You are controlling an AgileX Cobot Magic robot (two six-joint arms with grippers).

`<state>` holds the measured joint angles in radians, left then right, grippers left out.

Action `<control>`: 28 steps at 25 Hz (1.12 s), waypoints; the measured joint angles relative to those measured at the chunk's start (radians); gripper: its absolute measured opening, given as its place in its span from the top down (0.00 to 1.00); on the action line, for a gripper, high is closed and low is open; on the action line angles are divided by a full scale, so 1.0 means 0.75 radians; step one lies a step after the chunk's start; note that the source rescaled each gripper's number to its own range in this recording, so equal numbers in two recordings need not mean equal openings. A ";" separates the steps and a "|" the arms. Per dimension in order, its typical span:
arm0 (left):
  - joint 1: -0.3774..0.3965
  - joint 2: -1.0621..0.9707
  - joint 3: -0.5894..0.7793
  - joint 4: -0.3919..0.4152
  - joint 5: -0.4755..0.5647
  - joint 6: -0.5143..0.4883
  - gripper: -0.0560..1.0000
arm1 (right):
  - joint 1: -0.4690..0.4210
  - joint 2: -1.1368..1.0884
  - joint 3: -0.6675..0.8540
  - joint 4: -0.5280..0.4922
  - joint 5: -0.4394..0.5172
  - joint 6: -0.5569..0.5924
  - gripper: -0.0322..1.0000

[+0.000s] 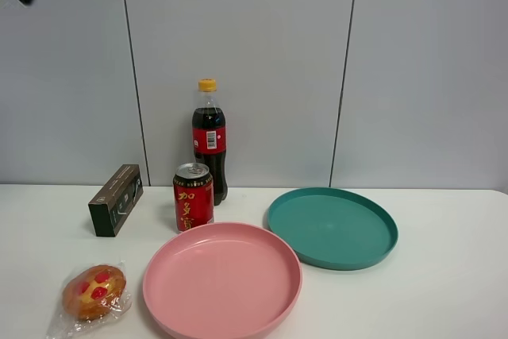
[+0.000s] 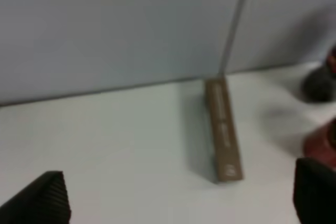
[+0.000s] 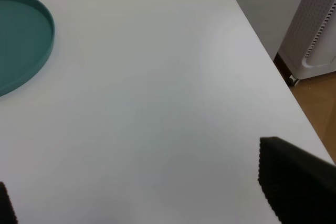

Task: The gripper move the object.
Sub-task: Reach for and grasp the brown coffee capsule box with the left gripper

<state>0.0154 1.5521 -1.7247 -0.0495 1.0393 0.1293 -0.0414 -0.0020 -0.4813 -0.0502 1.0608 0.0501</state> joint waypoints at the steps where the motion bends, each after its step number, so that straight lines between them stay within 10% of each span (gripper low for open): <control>1: -0.022 0.065 -0.018 -0.022 0.007 0.000 0.00 | 0.000 0.000 0.000 0.000 0.000 0.000 0.00; 28: -0.142 0.892 -0.086 -0.144 -0.287 -0.019 0.00 | 0.000 0.000 0.000 0.000 0.000 0.000 0.00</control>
<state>-0.0911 2.2209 -1.7889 -0.1571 0.8238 0.1149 -0.0414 -0.0020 -0.4813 -0.0502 1.0608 0.0501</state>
